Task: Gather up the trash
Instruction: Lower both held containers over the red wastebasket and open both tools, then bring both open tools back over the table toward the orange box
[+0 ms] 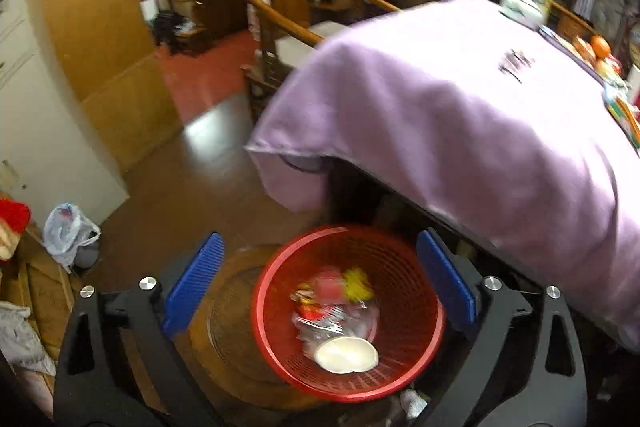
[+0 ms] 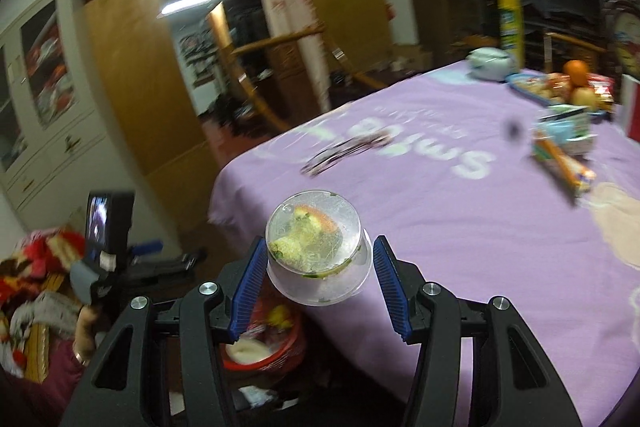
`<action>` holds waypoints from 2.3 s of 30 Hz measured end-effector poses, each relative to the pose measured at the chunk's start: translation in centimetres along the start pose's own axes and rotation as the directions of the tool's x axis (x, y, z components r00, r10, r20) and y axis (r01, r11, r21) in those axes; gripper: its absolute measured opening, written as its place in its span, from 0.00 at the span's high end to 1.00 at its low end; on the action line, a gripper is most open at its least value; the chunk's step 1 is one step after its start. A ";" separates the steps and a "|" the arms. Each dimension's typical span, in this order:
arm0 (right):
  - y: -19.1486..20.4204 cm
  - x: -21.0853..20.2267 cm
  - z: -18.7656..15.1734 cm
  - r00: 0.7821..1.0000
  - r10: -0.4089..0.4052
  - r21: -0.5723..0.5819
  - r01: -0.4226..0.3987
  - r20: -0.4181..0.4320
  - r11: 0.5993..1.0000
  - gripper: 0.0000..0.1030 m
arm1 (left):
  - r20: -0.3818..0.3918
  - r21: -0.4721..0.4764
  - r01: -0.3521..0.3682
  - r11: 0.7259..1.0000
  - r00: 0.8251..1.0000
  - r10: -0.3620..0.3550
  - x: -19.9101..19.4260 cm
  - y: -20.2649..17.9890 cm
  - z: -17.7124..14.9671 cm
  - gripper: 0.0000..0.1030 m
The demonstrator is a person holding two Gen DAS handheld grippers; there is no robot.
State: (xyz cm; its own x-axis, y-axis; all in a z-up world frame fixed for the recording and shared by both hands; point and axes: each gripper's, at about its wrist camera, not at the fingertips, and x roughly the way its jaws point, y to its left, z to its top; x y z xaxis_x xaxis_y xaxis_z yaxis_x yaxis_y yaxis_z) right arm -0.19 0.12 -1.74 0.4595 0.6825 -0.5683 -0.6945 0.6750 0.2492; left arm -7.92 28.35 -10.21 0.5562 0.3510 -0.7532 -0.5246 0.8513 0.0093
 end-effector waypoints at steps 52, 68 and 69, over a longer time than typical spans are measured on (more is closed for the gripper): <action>-20.0 -6.4 2.7 0.938 -0.344 0.223 0.325 0.049 0.919 0.34 | 0.007 0.443 0.256 0.859 0.957 -0.289 -4.1 -25.4 5.9 0.08; -35.3 -5.4 4.4 0.796 -0.606 0.373 0.567 -0.016 0.735 0.33 | -0.098 0.575 0.365 0.733 0.919 -0.381 -0.5 -46.8 10.6 0.07; -35.4 -6.1 4.2 0.789 -0.615 0.382 0.566 0.007 0.731 0.31 | -0.104 0.575 0.364 0.733 0.921 -0.376 0.2 -48.2 10.8 0.07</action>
State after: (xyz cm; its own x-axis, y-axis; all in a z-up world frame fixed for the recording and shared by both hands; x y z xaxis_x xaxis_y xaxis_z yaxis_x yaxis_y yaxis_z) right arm 23.95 -26.76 -3.78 0.7934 0.1257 -0.5956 -0.0357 0.9864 0.1605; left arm 24.43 -8.44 -3.71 0.6428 -0.0374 -0.7651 0.1886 0.9758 0.1108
